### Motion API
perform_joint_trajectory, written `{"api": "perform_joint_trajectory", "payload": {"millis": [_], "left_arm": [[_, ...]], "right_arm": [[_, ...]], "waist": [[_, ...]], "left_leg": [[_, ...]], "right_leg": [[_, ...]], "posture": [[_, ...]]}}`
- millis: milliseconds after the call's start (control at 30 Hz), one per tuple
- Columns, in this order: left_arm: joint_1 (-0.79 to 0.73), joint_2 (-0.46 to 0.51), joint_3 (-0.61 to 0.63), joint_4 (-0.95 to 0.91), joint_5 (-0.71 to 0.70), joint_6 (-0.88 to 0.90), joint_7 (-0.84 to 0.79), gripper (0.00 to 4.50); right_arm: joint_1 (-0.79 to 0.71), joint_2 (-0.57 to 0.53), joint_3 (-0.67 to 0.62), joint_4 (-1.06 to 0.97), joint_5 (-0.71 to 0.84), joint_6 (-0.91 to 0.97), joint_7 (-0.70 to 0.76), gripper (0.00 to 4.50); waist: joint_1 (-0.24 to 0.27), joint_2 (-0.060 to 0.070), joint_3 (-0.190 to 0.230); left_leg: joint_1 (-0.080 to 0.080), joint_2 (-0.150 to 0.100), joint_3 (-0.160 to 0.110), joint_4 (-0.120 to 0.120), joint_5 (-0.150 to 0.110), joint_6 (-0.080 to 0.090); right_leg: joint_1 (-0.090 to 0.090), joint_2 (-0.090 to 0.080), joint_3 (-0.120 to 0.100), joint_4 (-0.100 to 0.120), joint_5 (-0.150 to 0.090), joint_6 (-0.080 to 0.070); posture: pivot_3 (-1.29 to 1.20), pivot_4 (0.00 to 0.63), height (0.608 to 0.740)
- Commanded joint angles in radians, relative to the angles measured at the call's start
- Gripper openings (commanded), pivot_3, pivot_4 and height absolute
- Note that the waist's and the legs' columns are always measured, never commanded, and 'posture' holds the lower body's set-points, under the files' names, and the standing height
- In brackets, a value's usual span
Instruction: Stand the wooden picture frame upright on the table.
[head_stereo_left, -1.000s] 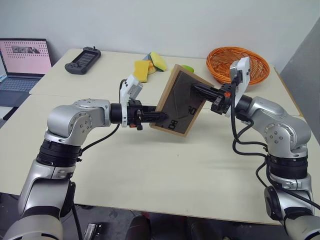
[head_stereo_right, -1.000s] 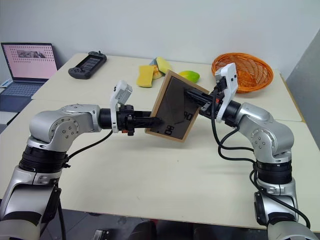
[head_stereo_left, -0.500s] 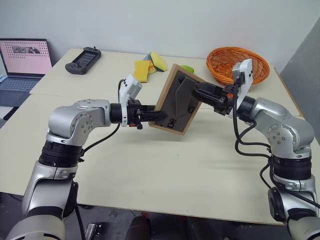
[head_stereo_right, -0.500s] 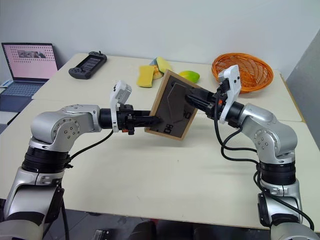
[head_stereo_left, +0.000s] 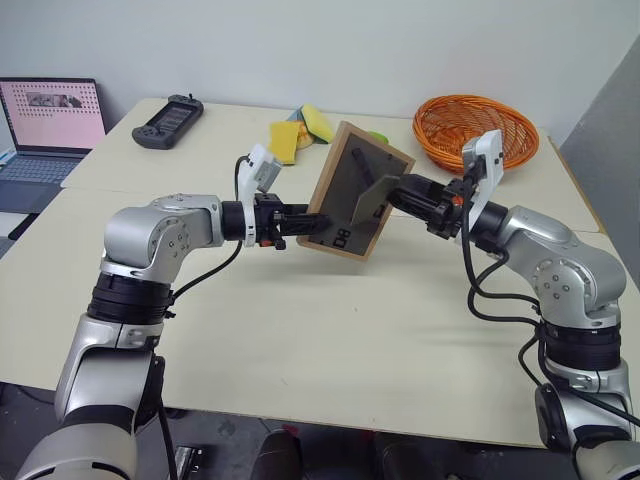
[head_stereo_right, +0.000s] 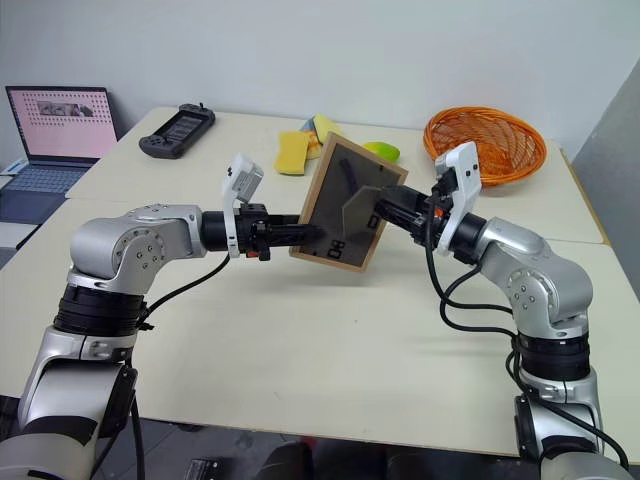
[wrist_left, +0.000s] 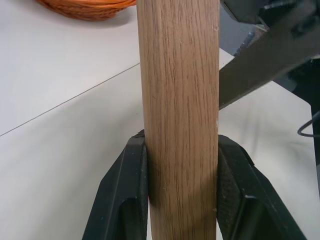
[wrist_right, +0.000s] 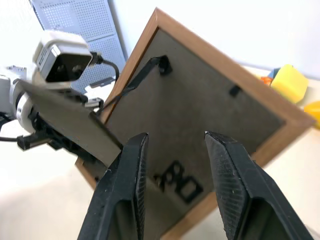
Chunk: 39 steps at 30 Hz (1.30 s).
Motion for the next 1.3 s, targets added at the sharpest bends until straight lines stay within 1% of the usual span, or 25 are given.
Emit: {"api": "perform_joint_trajectory", "payload": {"millis": [33, 233, 433, 467, 500, 567, 633, 733, 767, 800, 867, 900, 1033, 1067, 1167, 1300], "left_arm": [[-0.049, -0.006, 0.055, -0.03, -0.008, -0.021, -0.015, 1.29], [-0.056, -0.012, 0.061, -0.021, 0.001, -0.024, -0.016, 1.29], [-0.081, -0.002, 0.112, -0.02, -0.059, 0.075, -0.017, 1.29], [-0.082, 0.001, 0.117, -0.023, -0.067, 0.094, -0.022, 1.29], [-0.083, 0.005, 0.127, -0.024, -0.081, 0.123, -0.024, 1.29], [-0.083, 0.011, 0.147, -0.024, -0.109, 0.194, -0.017, 1.29], [-0.072, 0.017, 0.167, -0.031, -0.14, 0.279, 0.003, 1.29], [-0.051, 0.015, 0.21, -0.058, -0.197, 0.428, 0.043, 1.29], [-0.047, 0.011, 0.226, -0.066, -0.213, 0.47, 0.058, 1.29], [-0.045, -0.002, 0.257, -0.062, -0.233, 0.548, 0.082, 1.29], [-0.033, -0.024, 0.301, -0.062, -0.278, 0.648, 0.132, 1.29], [-0.026, -0.03, 0.312, -0.062, -0.303, 0.673, 0.156, 1.29], [0.028, -0.024, 0.297, -0.02, -0.528, 0.684, 0.312, 1.29], [0.044, -0.015, 0.291, -0.028, -0.571, 0.684, 0.341, 1.29], [0.06, 0.004, 0.286, -0.032, -0.692, 0.684, 0.441, 1.29], [0.031, -0.001, 0.301, 0.022, -0.791, 0.684, 0.569, 1.29]], "right_arm": [[0.0, -0.026, -0.005, -0.006, -0.022, -0.041, 0.013, 1.89], [0.001, -0.042, -0.005, 0.038, -0.045, -0.071, 0.029, 1.89], [0.023, -0.052, 0.011, 0.06, -0.075, -0.105, 0.05, 1.89], [0.025, -0.058, 0.016, 0.063, -0.094, -0.133, 0.055, 1.89], [0.038, -0.078, 0.04, 0.064, -0.161, -0.229, 0.071, 1.89], [0.085, -0.153, 0.132, 0.08, -0.388, -0.537, 0.091, 1.89], [0.129, -0.226, 0.206, 0.154, -0.588, -0.838, 0.076, 1.89], [0.154, -0.264, 0.237, 0.279, -0.73, -1.127, 0.016, 1.89], [0.153, -0.268, 0.241, 0.312, -0.763, -1.197, -0.004, 1.89], [0.147, -0.277, 0.249, 0.35, -0.822, -1.284, -0.044, 1.89], [0.131, -0.284, 0.256, 0.418, -0.917, -1.413, -0.122, 1.89], [0.121, -0.284, 0.257, 0.449, -0.954, -1.461, -0.157, 1.89], [0.065, -0.274, 0.27, 0.554, -1.153, -1.613, -0.362, 1.89], [0.057, -0.27, 0.273, 0.577, -1.184, -1.636, -0.4, 1.89], [0.03, -0.26, 0.282, 0.633, -1.244, -1.679, -0.478, 1.89], [0.007, -0.25, 0.292, 0.663, -1.311, -1.712, -0.567, 1.89]], "waist": [[0.0, 0.0, 0.0], [-0.001, 0.0, 0.0], [-0.002, 0.0, 0.0], [-0.002, 0.0, 0.0], [-0.002, 0.0, 0.0], [-0.002, 0.0, 0.0], [-0.002, 0.0, 0.0], [-0.003, 0.0, 0.0], [-0.005, 0.0, 0.0], [-0.006, 0.0, 0.0], [-0.01, 0.0, 0.0], [-0.013, 0.0, 0.0], [-0.02, 0.0, 0.0], [-0.021, 0.0, 0.0], [-0.019, 0.0, 0.0], [-0.017, 0.0, 0.0]], "left_leg": [[0.0, 0.0, 0.0, 0.0, 0.0, 0.0], [0.0, 0.0, 0.0, 0.001, 0.001, 0.001], [0.001, 0.0, -0.002, 0.001, 0.001, 0.001], [0.001, 0.0, -0.001, 0.001, 0.001, 0.001], [0.001, 0.0, -0.002, 0.001, 0.001, 0.001], [0.001, 0.0, -0.001, 0.001, 0.001, 0.001], [0.001, 0.0, -0.002, 0.001, 0.001, 0.001], [0.001, 0.0, -0.002, 0.001, 0.001, 0.001], [0.001, 0.0, -0.002, 0.001, 0.001, 0.001], [0.001, 0.0, -0.002, 0.001, 0.001, 0.001], [0.001, 0.0, -0.002, 0.002, 0.001, 0.001], [0.001, 0.0, -0.002, 0.002, 0.001, 0.001], [0.002, 0.0, -0.003, 0.004, 0.003, -0.002], [0.003, 0.0, -0.003, 0.004, 0.004, -0.004], [0.003, 0.0, -0.003, 0.004, 0.005, -0.005], [0.003, -0.001, -0.004, 0.005, 0.005, -0.006]], "right_leg": [[0.0, 0.0, 0.0, 0.0, 0.0, 0.0], [0.0, 0.0, -0.001, 0.002, 0.0, 0.0], [0.0, 0.0, -0.003, 0.005, 0.0, 0.0], [0.0, 0.0, -0.003, 0.006, 0.0, 0.0], [0.0, 0.0, -0.003, 0.006, 0.0, 0.0], [0.0, 0.0, -0.003, 0.006, 0.0, 0.0], [0.0, 0.0, -0.004, 0.005, 0.0, 0.0], [0.0, 0.0, -0.005, 0.004, -0.001, 0.001], [0.0, -0.001, -0.004, 0.004, -0.001, 0.001], [0.0, -0.001, -0.004, 0.005, 0.0, 0.0], [0.0, -0.001, -0.004, 0.007, 0.0, 0.0], [0.0, -0.001, -0.004, 0.007, 0.0, 0.0], [0.0, -0.001, -0.005, 0.01, 0.0, 0.0], [0.0, -0.001, -0.005, 0.01, 0.0, 0.0], [0.001, -0.001, -0.005, 0.011, 0.0, 0.0], [0.002, -0.003, -0.006, 0.011, 0.0, 0.0]], "posture": [[0.0, 0.15, 0.74], [0.0, 0.15, 0.74], [0.0, 0.15, 0.74], [0.0, 0.15, 0.74], [0.0, 0.15, 0.74], [0.0, 0.15, 0.74], [0.0, 0.15, 0.74], [0.0, 0.15, 0.74], [0.0, 0.15, 0.74], [0.0, 0.15, 0.74], [0.0, 0.15, 0.74], [0.0, 0.15, 0.74], [0.0, 0.15, 0.74], [0.0, 0.15, 0.74], [0.0, 0.15, 0.74], [0.0, 0.15, 0.74]]}}
